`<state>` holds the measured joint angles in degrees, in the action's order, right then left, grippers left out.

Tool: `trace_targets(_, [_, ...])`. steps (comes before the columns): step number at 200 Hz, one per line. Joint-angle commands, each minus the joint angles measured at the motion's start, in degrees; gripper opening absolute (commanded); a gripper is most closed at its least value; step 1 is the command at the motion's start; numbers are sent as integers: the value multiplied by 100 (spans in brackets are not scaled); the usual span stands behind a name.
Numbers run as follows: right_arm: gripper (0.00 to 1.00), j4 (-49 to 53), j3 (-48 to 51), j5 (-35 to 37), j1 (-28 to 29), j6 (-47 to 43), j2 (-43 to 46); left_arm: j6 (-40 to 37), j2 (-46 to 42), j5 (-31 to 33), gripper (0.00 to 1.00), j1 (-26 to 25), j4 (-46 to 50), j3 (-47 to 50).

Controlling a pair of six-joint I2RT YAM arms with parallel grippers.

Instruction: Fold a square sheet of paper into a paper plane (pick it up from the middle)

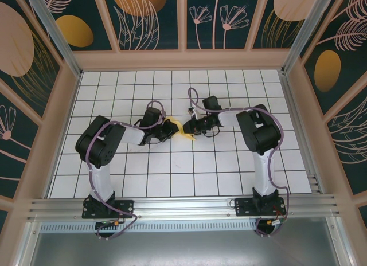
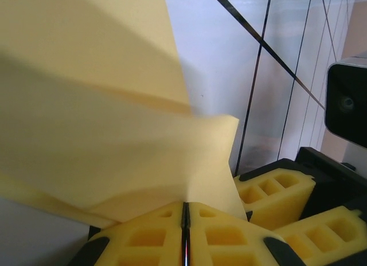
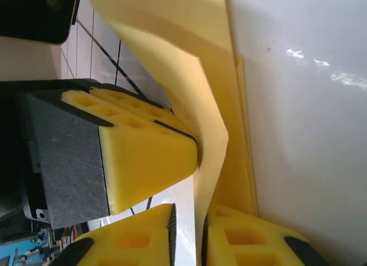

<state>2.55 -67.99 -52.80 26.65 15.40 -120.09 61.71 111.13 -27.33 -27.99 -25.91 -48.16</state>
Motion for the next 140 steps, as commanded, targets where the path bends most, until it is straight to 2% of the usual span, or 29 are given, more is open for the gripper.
trace_targets(1, [24,249,73,36,-99,-60,298,-115,203,571,13,21,627,-27])
trace_targets(46, [25,258,233,125,-110,-44,513,-120,233,554,12,21,630,-26])
trace_targets(140, [4,470,356,424,-108,-185,153,-236,85,323,15,21,458,-132])
